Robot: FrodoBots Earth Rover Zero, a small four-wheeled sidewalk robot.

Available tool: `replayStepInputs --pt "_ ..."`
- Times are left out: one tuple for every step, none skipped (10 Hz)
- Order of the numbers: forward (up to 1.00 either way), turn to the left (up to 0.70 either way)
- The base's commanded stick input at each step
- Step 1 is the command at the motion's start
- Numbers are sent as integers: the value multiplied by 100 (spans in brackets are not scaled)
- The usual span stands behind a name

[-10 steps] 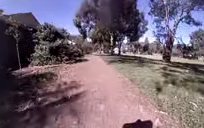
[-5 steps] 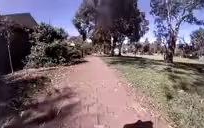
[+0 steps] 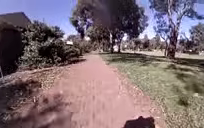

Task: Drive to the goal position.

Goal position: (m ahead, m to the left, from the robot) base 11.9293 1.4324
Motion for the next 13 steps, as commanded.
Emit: replayStepInputs --pt "70 0" --pt "70 0" --pt "70 0" --pt "70 0" --pt "70 0" --pt "70 0" --pt "70 0" --pt "70 0" --pt "70 0" --pt "70 0" --pt "70 0" --pt "70 0" --pt "70 0"
